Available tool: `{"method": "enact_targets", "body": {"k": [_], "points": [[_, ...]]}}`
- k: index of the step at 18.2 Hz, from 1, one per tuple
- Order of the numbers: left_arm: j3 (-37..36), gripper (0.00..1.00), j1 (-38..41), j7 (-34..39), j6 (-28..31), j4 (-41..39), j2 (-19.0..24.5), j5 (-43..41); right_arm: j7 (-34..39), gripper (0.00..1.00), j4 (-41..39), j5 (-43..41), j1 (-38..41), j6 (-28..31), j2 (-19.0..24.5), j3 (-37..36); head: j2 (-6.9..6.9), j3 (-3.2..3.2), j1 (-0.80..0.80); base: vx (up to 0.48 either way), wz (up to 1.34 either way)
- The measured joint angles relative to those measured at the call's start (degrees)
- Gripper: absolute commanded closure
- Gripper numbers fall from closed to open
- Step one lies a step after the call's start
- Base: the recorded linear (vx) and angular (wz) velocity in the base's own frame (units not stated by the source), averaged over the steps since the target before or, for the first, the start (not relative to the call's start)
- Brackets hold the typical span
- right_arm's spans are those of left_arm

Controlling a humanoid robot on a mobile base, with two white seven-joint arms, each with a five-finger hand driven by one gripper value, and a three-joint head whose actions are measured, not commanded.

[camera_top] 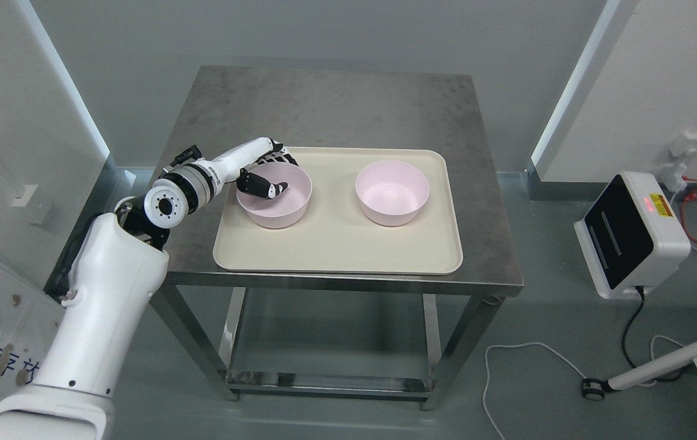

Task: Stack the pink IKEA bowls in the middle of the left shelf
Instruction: 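Grasp the rim of the pink bowl with the left hand and lift, then carry the bowl over the other pink bowl and lower it inside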

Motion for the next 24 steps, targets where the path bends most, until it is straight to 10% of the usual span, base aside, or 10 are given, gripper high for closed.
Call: {"method": "enact_targets", "body": {"k": [6,24], "points": [[0.5,0.99,-0.6,1.4,-0.8,1.7,-0.5,-1.8,0.0,0.00,0.0,0.0,0.0,0.0,0.0,0.0,0.00,0.00,0.00,0.000,0.00],[1.8,0.98,-10.0,-0.8,-0.3,0.4,-5.5,-1.9,0.0,0.00,0.0,0.0,0.0,0.0,0.0,0.0,0.00,0.00,0.00,0.000,0.00]]}}
